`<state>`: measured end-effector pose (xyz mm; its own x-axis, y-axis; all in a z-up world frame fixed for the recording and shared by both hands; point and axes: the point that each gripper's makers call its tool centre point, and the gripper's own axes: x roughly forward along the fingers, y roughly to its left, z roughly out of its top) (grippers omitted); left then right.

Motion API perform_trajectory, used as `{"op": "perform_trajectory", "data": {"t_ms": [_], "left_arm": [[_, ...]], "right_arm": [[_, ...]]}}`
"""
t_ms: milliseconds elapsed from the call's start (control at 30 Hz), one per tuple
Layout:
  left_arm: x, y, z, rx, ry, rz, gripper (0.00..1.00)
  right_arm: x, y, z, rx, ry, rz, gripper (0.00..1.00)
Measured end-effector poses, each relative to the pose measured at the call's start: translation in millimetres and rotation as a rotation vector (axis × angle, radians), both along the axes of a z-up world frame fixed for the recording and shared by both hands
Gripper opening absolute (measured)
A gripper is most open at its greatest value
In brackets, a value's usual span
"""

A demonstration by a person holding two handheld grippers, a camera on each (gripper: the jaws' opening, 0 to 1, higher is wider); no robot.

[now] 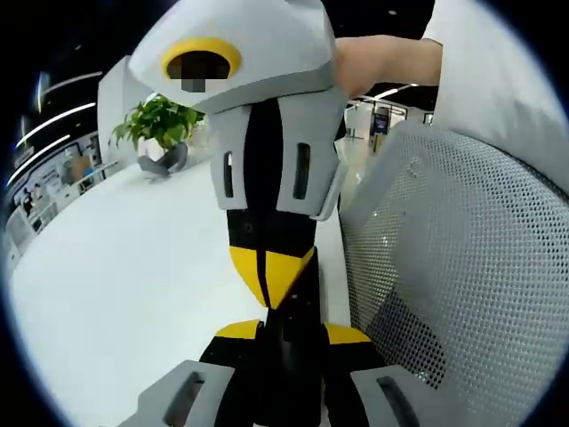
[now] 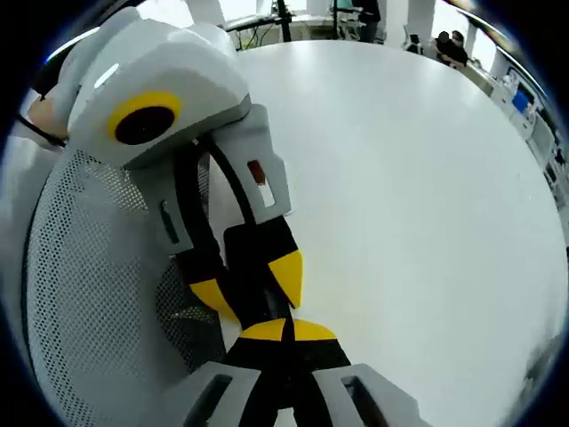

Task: Press the specified remote control buttons in sequence, fully releasing each button before pressing the next.

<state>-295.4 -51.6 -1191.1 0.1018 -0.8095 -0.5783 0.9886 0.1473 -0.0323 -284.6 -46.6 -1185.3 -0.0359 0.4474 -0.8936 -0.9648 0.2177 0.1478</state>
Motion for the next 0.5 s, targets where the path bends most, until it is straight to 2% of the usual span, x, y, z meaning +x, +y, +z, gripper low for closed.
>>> {"op": "perform_trajectory", "data": {"t_ms": [100,233,300,400,467,500], "left_arm": [[-0.2,0,0.2,-0.001,0.000,0.000,0.25],[-0.2,0,0.2,-0.002,0.000,-0.002,0.25],[-0.3,0,0.1,-0.002,0.001,-0.002,0.25],[-0.3,0,0.1,-0.002,0.001,-0.002,0.25],[-0.4,0,0.1,-0.004,0.003,-0.001,0.25],[-0.4,0,0.2,-0.006,0.008,0.001,0.25]], "right_arm": [[-9,1,4.2,0.025,-0.022,0.020,0.00],[-20,9,5.5,0.050,-0.014,0.053,0.00],[-18,9,5.0,0.042,-0.032,0.065,0.00],[-17,9,4.0,0.041,-0.018,0.060,0.00],[-18,10,3.7,0.029,-0.043,0.100,0.00],[-17,10,3.1,0.009,-0.082,0.145,0.00]]}}
